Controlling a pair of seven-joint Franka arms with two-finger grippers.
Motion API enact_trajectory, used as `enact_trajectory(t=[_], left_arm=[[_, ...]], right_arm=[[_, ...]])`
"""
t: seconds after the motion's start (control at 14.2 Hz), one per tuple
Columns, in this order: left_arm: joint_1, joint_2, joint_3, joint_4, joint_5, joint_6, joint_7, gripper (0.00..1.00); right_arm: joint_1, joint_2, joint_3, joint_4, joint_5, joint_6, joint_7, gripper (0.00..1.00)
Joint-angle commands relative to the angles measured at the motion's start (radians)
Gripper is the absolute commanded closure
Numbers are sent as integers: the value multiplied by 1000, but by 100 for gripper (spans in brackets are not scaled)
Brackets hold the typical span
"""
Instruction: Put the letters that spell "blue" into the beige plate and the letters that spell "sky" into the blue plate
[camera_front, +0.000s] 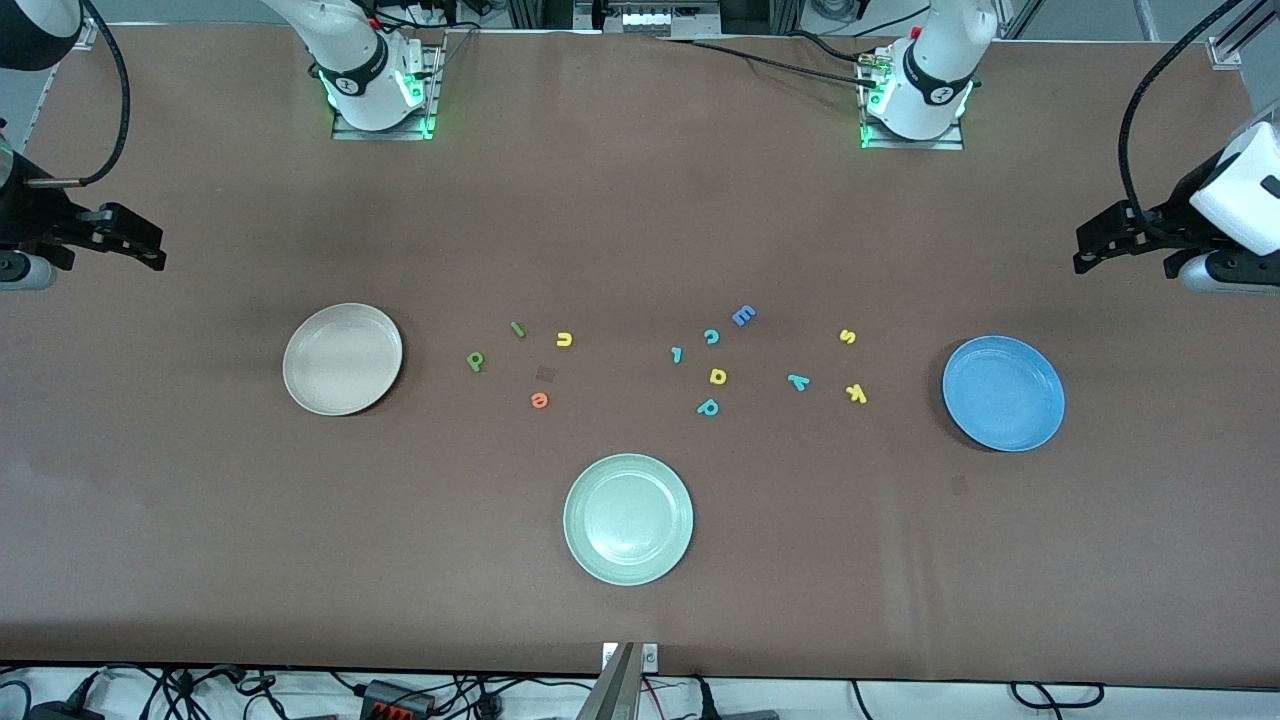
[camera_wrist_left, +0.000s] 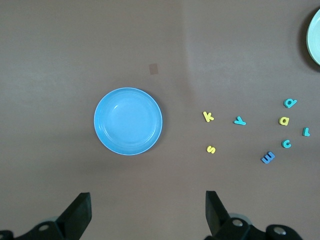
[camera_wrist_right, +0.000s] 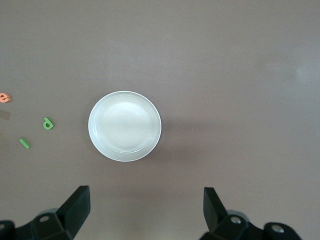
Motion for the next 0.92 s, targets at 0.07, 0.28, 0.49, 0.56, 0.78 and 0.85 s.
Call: enact_trajectory(t=[0.07, 0.28, 0.49, 0.56, 0.78, 0.85], left_arm=[[-2, 9, -2, 26, 0, -20, -4, 0], [-2, 9, -2, 26, 0, -20, -6, 0], [-4, 9, -3, 26, 0, -19, -6, 0], [-4, 9, -3, 26, 0, -19, -6, 0], [-5, 15, -3, 26, -6, -14, -7, 0], [-4, 15, -2, 26, -12, -14, -6, 0]], right_arm=[[-6, -8, 0, -4, 26, -12, 1, 0], [-6, -6, -2, -4, 34, -12, 7, 0], [-5, -3, -2, -12, 34, -12, 8, 0], [-5, 0, -2, -12, 34, -9, 8, 0], [-2, -3, 0, -12, 35, -15, 7, 0], [0, -2, 0, -12, 35, -15, -2, 0]])
